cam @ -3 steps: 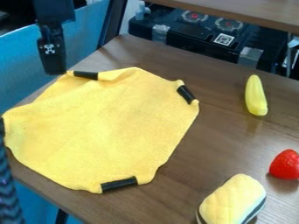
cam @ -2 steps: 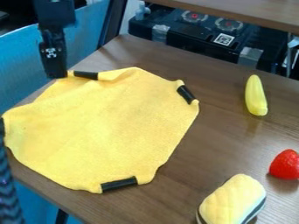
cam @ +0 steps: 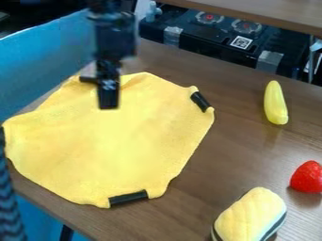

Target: Take the strawberrie and put it on the cloth

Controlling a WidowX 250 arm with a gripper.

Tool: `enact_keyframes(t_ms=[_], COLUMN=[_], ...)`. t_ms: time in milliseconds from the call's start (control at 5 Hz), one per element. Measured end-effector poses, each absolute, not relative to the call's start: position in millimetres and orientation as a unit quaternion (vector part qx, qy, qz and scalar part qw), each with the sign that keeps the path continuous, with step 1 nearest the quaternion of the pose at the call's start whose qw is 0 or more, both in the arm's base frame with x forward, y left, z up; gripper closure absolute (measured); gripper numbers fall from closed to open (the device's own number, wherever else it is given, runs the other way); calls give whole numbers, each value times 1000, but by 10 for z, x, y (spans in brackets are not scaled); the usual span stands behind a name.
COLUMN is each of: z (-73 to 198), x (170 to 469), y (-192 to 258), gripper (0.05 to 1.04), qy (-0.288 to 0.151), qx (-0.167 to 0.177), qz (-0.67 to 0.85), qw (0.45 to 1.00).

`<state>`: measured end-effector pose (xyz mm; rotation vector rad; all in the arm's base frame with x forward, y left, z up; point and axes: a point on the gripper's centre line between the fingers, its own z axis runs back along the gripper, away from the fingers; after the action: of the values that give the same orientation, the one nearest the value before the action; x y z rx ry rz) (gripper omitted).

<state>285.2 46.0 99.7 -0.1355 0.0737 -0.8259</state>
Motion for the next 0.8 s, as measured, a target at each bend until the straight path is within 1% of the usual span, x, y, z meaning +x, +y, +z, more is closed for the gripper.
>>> enact_keyframes(t_ms=[200, 400, 600, 800], z=[891, 861, 835, 845], x=[2996, 3120, 3218, 3320], y=[16, -320, -837, -1181], gripper=[83, 83, 83, 83], qy=[26, -8, -55, -84], qx=[-55, -42, 26, 41], qz=[-411, -404, -426, -429], qw=[910, 914, 903, 898])
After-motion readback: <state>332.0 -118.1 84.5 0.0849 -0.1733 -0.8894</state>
